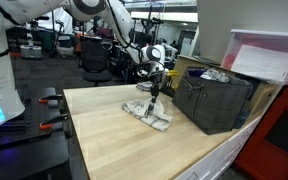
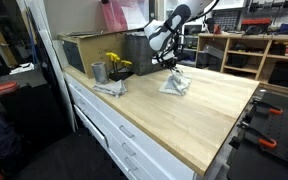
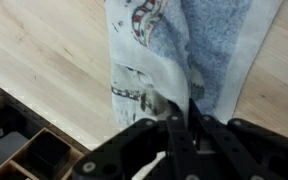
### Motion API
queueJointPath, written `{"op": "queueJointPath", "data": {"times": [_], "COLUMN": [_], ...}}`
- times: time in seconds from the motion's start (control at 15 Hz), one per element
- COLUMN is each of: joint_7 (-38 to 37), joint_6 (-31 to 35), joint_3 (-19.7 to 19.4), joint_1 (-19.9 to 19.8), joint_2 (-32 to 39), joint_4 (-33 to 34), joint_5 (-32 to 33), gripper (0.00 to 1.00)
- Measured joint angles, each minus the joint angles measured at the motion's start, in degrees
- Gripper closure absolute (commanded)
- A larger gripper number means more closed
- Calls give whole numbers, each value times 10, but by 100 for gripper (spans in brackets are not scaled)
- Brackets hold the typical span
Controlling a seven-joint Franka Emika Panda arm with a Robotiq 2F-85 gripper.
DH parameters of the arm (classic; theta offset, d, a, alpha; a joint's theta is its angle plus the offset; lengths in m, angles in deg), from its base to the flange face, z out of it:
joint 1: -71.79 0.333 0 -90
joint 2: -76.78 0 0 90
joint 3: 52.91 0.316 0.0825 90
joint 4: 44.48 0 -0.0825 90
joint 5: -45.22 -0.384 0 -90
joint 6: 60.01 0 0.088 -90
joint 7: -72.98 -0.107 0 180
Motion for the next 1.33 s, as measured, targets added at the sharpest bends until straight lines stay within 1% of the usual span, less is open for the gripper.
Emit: {"op": "queueJointPath", "data": {"times": [0.2,0.47,0.53,0.67,0.87,1.07,1.33], "joint_7": [-24,-27,-26,-16,29,105,229], "joint_6": [-16,-18,-19,-19,-8,16,24], "joint_3": [-1,-1,0,1,11,33,64], "joint_1": [-3,-7,-8,-13,-35,-75,-136], "joint_2": [19,28,28,28,23,-1,-37], "joint_4": [30,37,35,29,5,-39,-95], "joint_5": [0,1,1,1,-2,-21,-85], "gripper": [34,4,1,0,0,0,0]}}
